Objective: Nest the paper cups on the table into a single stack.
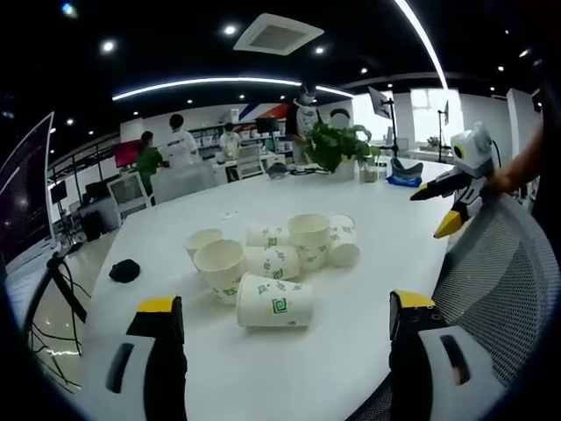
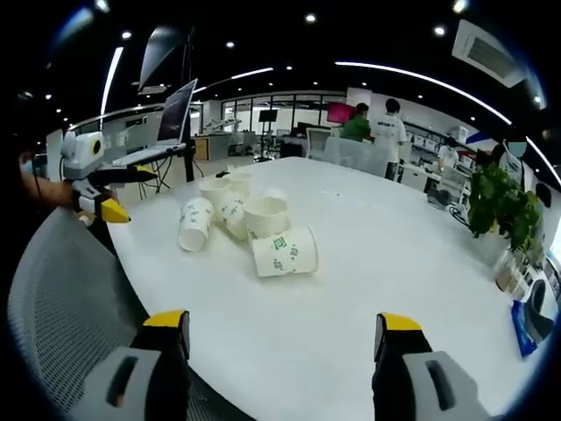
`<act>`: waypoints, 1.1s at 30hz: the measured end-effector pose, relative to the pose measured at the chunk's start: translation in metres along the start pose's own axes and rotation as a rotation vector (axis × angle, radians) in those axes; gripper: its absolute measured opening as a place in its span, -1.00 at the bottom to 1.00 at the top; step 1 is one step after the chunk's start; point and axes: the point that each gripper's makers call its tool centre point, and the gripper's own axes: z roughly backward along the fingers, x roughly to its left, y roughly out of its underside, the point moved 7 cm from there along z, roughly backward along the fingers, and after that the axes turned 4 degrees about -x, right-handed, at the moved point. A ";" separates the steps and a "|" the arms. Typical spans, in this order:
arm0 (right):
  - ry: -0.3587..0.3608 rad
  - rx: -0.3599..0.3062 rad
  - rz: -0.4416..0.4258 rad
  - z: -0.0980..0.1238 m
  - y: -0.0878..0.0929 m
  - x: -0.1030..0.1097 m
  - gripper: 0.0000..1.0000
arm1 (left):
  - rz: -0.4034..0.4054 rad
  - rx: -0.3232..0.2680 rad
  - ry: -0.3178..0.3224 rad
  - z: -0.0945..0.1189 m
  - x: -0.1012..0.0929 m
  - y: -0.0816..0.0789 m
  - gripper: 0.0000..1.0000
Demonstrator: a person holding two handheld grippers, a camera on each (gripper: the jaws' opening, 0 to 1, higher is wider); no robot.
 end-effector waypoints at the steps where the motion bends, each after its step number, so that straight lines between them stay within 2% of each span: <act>1: 0.000 -0.001 0.000 0.000 0.000 0.000 0.76 | -0.001 0.002 0.000 0.000 0.000 0.000 0.94; 13: -0.001 -0.018 -0.036 0.001 0.000 -0.002 0.74 | -0.005 0.017 0.005 -0.001 -0.001 0.002 0.94; 33: -0.002 -0.022 -0.047 0.002 -0.003 0.000 0.72 | -0.005 0.023 0.027 0.000 -0.003 0.002 0.92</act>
